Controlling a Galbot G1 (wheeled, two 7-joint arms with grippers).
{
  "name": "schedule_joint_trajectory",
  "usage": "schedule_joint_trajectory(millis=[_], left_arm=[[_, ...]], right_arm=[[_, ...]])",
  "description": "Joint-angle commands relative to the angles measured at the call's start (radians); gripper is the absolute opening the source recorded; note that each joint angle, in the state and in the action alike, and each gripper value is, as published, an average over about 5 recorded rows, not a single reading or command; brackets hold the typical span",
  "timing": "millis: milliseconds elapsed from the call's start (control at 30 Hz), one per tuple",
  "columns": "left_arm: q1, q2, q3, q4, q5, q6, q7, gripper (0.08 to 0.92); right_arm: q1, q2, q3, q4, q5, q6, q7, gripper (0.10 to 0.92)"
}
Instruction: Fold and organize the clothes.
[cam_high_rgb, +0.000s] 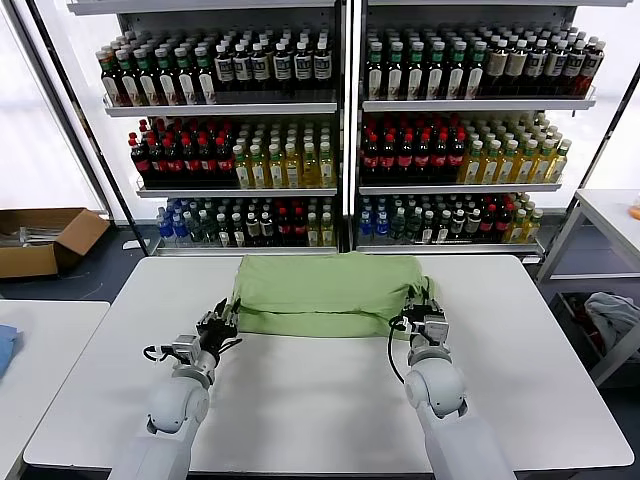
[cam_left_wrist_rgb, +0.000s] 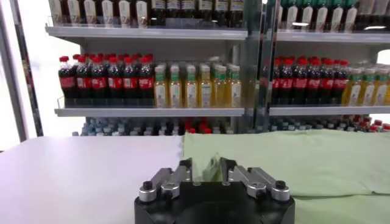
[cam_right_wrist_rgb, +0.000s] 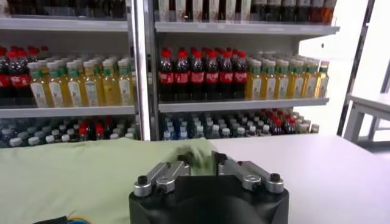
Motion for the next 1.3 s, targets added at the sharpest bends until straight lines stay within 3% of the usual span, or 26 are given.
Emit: schedule_joint_trajectory(millis=[33,267,467,1300], left_arm=[[0.009,0.002,-0.003,-0.023,0.004,0.017,-0.008,0.468],[0.057,-0.001,-0.007,-0.071,0.06,0.057,-0.009,0.667],[0.094,0.004,-0.019,-0.101,0.08,0.089,-0.018,0.808],[0.071,0.026,-0.008,-0.084,0.035,0.159,-0.041,0.823]], right_arm=[[0.007,0.008,0.011,0.006,0.127,-0.012,0.04,0.564],[-0.097,-0.026,0.038,0.094,0.087,-0.064,0.071,0.76],[-0.211,-0.072,0.059,0.17,0.063,-0.091,0.068,0.821],[-0.22,-0.059,0.043,0.16,0.048,-0.124,0.072,0.823]])
